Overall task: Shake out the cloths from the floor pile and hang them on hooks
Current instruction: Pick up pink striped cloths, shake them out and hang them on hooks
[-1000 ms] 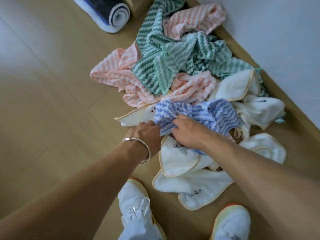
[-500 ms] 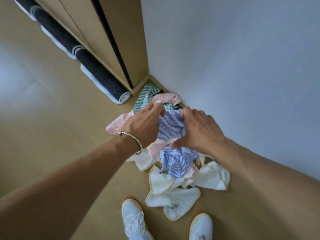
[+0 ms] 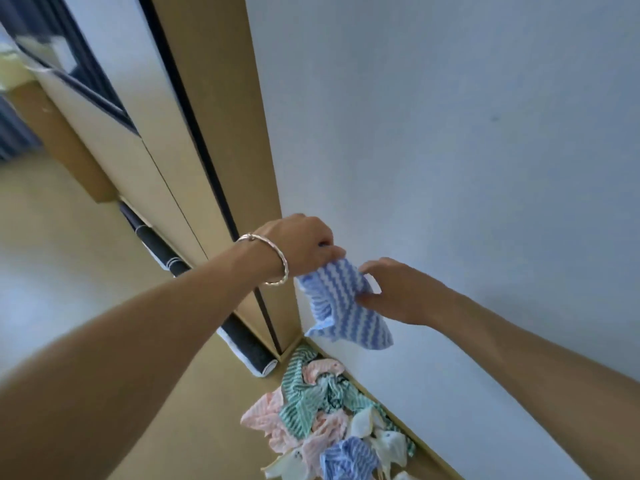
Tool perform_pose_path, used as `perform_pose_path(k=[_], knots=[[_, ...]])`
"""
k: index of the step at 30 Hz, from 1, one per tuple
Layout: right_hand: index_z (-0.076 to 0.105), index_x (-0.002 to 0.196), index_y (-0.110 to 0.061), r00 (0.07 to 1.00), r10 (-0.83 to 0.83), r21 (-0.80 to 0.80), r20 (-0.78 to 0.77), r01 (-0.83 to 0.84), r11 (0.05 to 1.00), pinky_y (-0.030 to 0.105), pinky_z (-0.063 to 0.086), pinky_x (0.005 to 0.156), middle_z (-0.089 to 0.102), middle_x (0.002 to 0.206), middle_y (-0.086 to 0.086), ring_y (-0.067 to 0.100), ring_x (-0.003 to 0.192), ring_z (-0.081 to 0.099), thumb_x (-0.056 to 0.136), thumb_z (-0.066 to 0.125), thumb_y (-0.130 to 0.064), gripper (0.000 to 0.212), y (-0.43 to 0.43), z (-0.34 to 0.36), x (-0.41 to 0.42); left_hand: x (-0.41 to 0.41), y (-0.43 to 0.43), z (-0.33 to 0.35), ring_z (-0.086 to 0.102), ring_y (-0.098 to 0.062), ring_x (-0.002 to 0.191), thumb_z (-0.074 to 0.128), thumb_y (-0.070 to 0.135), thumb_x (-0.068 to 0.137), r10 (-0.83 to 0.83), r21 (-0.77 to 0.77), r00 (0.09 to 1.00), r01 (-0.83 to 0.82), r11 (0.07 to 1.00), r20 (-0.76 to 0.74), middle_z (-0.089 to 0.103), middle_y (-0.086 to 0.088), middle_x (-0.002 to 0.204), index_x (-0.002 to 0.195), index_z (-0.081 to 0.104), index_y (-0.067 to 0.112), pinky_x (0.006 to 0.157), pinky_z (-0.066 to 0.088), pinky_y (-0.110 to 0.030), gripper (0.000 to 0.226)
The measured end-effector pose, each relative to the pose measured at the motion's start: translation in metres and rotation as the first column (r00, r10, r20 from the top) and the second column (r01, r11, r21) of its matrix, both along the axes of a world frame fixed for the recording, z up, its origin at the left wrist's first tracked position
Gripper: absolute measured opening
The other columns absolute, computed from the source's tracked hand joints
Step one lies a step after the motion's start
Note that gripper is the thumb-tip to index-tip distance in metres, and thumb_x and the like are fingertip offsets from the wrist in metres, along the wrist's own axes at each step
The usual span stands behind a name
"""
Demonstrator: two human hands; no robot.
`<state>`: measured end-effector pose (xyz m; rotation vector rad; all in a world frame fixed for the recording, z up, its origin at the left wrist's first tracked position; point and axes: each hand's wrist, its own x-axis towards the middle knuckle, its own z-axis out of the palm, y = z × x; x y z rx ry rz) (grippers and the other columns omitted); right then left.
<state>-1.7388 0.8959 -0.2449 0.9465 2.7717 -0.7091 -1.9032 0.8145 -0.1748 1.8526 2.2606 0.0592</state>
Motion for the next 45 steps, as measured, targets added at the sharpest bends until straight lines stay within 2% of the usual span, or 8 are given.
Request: perform_pose_path(k=[7,12,19,24,28,31,35,45], knots=[[0.041,0.14,-0.023,0.946,-0.004,-0.029,-0.325,-0.006,1.0,0.024,0.041,0.081,0.046,0.116,-0.011,0.007,0.095,0.052,0.069,0.072,-0.061,0.085,-0.039,0.2,0.021,0.045,-0.017,0.174,0.06,-0.022,0.099,0.043,0.038,0.097,0.167,0.164,0.978,-0.186,0.969,0.122,0.066,-0.006,0.11,0.106,0.068,0.012,0.078,0.044,-0.028,0.037],[0.067,0.11,-0.025,0.927,0.156,0.303,-0.341,-0.048,0.952,0.028,0.046,0.081,0.057,0.116,-0.006,0.011,0.084,0.053,0.093,0.054,-0.039,0.025,-0.058,0.234,0.044,0.082,-0.05,0.222,0.056,-0.017,0.081,0.041,0.055,0.092,0.132,0.104,0.99,-0.136,0.985,0.047,0.066,-0.003,0.091,0.098,0.068,0.014,0.061,0.04,-0.024,0.05],[0.065,0.105,-0.02,0.9,0.195,0.398,-0.39,-0.026,0.917,0.033,0.047,0.078,0.06,0.096,-0.001,0.018,0.088,0.057,0.097,0.046,-0.031,0.023,-0.06,0.267,0.077,0.114,-0.084,0.244,0.052,-0.018,0.075,0.053,0.044,0.09,0.129,-0.056,0.977,-0.14,0.989,-0.171,0.055,0.001,0.077,0.08,0.055,0.016,0.063,0.037,-0.026,0.029],[0.049,0.094,-0.021,0.822,0.078,0.116,-0.564,-0.015,0.993,0.029,0.048,0.068,0.063,0.085,-0.006,0.016,0.072,0.061,0.096,0.046,-0.043,0.022,-0.072,0.265,0.098,0.14,-0.083,0.244,0.056,-0.017,0.035,0.041,0.017,0.095,0.438,-0.084,0.827,-0.438,0.895,0.353,0.054,-0.013,0.063,0.072,0.05,0.004,0.033,0.039,-0.017,0.028],[0.056,0.082,-0.024,0.871,-0.022,-0.269,-0.491,-0.127,0.955,0.027,0.049,0.074,0.066,0.089,-0.004,0.014,0.078,0.066,0.091,0.036,-0.06,0.042,-0.092,0.261,0.12,0.156,-0.078,0.237,0.061,-0.025,0.06,0.043,0.01,0.096,0.46,-0.036,0.747,-0.507,0.861,0.481,0.053,-0.01,0.074,0.07,0.044,0.009,0.043,0.052,-0.027,0.026],[0.061,0.096,-0.015,0.937,0.032,-0.129,-0.348,-0.082,0.988,0.027,0.048,0.076,0.067,0.098,0.005,0.013,0.085,0.064,0.085,0.047,-0.064,0.052,-0.103,0.257,0.136,0.167,-0.071,0.238,0.065,-0.031,0.095,0.042,0.006,0.095,0.418,-0.022,0.751,-0.475,0.88,0.512,0.054,-0.009,0.094,0.074,0.044,0.012,0.06,0.055,-0.026,0.022],[0.061,0.095,-0.014,0.935,-0.074,0.073,-0.346,0.105,0.992,0.032,0.046,0.072,0.067,0.097,0.003,0.021,0.084,0.061,0.089,0.055,-0.045,0.032,-0.104,0.257,0.151,0.179,-0.072,0.243,0.067,-0.023,0.057,0.033,0.004,0.093,0.304,-0.041,0.67,-0.378,0.925,0.678,0.063,-0.019,0.104,0.142,0.034,0.029,0.04,0.05,-0.022,0.055],[0.043,0.066,-0.02,0.793,-0.385,0.055,-0.472,0.463,0.885,0.029,0.033,0.06,0.053,0.07,-0.001,0.013,0.062,0.044,0.093,0.047,-0.034,0.03,-0.134,0.276,0.188,0.161,-0.102,0.242,0.067,-0.019,0.091,0.036,0.028,0.095,-0.038,-0.103,0.701,0.159,0.982,0.712,0.07,0.0,0.106,0.12,0.056,0.017,0.075,0.055,-0.035,0.034]])
